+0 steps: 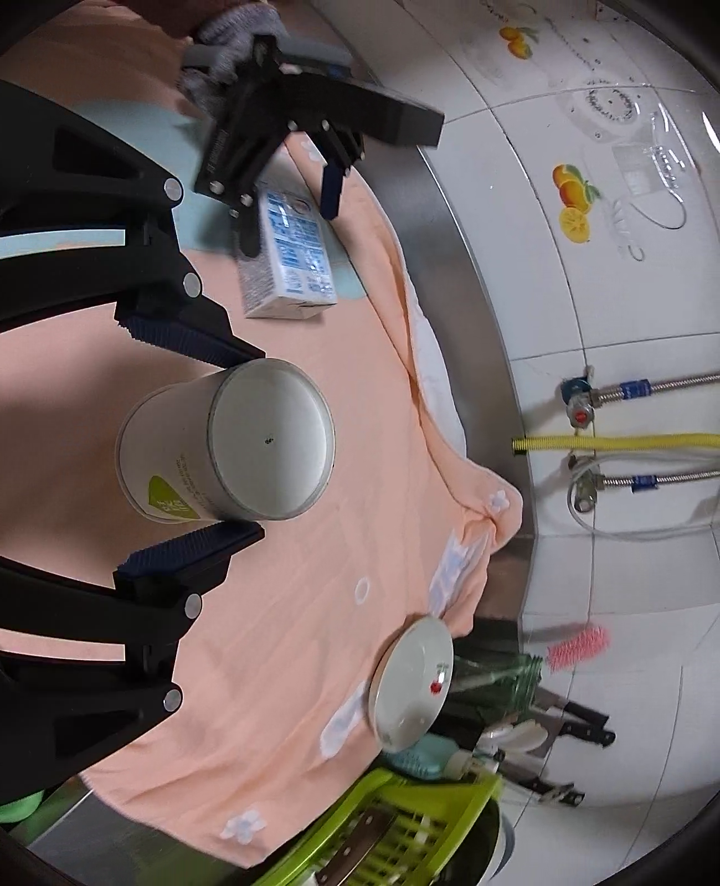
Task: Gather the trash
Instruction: 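Grasp the white paper cup with the right gripper while the left gripper grasps the milk carton, then carry the white paper cup with the right gripper and drop it into the basket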
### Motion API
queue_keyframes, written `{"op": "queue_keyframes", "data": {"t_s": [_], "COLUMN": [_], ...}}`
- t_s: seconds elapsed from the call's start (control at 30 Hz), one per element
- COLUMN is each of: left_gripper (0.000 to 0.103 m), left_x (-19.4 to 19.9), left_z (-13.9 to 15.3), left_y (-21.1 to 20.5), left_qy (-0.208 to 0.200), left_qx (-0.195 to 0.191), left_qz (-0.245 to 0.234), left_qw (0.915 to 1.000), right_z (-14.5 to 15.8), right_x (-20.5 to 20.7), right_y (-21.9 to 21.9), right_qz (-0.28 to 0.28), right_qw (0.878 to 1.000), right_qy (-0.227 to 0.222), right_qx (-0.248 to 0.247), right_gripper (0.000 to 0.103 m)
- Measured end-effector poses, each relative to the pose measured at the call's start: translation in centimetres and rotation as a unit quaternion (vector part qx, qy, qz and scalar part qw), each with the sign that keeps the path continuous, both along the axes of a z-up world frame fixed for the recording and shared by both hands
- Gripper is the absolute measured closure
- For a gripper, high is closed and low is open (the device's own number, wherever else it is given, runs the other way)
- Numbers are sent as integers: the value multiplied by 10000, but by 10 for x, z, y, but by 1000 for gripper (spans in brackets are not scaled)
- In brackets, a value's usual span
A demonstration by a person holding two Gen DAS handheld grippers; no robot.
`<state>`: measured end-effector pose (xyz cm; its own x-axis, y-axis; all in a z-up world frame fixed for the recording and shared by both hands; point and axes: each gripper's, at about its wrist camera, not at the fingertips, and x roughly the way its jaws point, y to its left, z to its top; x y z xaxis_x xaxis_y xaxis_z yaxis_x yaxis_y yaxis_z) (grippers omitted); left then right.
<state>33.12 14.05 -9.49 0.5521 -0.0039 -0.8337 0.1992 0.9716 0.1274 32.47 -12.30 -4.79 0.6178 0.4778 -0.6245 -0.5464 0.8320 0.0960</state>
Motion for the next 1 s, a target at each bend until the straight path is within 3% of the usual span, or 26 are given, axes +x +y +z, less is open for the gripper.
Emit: {"op": "queue_keyframes", "data": {"t_s": [0.17, 0.6, 1.0], "left_gripper": [8, 27, 31], "left_x": [6, -18, -62], "left_z": [-7, -2, 28], "left_y": [-2, -8, -40], "left_qy": [89, -136, -457], "left_qx": [-127, -215, -453], "left_qz": [-6, 380, 395], "left_qw": [9999, 9990, 9971], "right_z": [3, -8, -26], "right_x": [-23, -83, -126], "right_y": [-28, -120, -247], "right_qz": [-191, -1006, -2209], "right_qw": [9998, 9948, 9736], "right_qy": [-13, 92, 393], "right_qx": [-42, -123, -411], "right_gripper": [48, 48, 48]}}
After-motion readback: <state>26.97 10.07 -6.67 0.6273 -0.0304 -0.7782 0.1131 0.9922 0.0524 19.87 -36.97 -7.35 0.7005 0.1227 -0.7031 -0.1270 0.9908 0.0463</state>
